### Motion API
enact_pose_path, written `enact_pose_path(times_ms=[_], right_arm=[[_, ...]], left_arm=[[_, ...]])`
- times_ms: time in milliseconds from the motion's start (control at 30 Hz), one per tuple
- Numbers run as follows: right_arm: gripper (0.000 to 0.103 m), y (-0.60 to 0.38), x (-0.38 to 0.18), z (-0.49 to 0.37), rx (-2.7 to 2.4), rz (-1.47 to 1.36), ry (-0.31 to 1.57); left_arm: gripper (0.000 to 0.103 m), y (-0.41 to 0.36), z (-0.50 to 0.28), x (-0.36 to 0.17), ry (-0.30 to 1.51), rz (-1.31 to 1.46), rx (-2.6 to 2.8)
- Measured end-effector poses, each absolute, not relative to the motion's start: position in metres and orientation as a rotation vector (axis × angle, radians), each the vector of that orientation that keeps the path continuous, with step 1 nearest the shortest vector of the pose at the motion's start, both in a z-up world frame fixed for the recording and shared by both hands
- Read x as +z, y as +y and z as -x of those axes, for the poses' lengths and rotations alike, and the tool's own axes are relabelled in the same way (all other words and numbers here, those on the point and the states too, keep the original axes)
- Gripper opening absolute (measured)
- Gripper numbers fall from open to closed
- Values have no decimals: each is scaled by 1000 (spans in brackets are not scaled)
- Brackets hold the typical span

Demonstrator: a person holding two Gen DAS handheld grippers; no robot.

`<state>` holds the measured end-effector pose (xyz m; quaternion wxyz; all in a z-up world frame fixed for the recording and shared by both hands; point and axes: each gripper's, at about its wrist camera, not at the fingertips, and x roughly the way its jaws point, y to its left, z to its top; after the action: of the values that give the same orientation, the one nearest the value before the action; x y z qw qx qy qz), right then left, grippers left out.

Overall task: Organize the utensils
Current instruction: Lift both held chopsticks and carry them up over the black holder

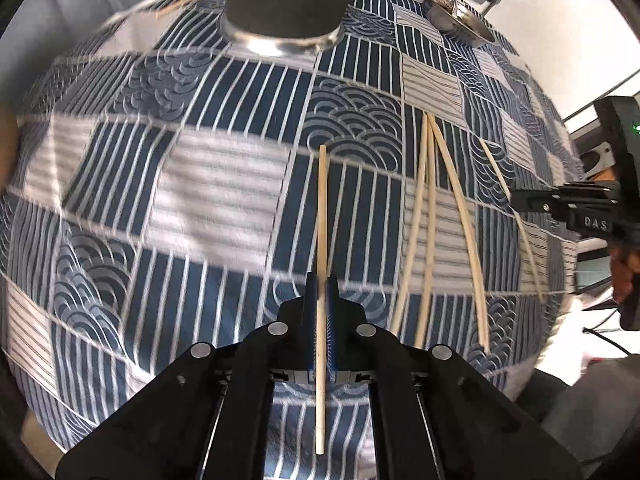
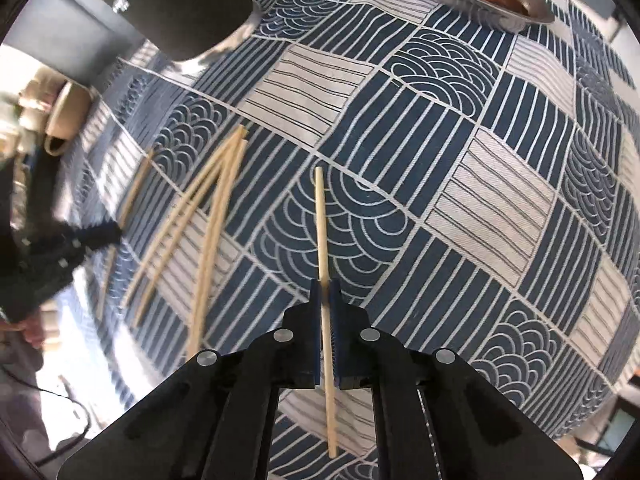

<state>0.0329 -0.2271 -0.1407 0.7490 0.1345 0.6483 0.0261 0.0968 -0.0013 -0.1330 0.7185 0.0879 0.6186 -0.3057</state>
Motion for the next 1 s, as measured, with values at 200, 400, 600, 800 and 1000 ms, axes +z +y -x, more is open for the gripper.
enact_pose_path(times_ms=[200, 400, 600, 800, 1000], right_arm=[[4, -241, -127, -35, 125, -340, 1380], [4, -241, -100, -41, 224, -355, 1310], [1, -229, -87, -50, 289, -299, 1257], [7, -214, -110, -64, 270, -206, 1353], [48, -189, -128, -68, 281, -132, 1394]], left_arm=[[5, 17, -91, -120, 1383, -76, -628], [5, 13, -98, -93, 1343, -71, -597], [5, 3, -90, -70, 1304, -101, -575], [5, 6, -79, -60, 1299, -102, -516], [5, 19, -67, -63, 1318, -84, -454]])
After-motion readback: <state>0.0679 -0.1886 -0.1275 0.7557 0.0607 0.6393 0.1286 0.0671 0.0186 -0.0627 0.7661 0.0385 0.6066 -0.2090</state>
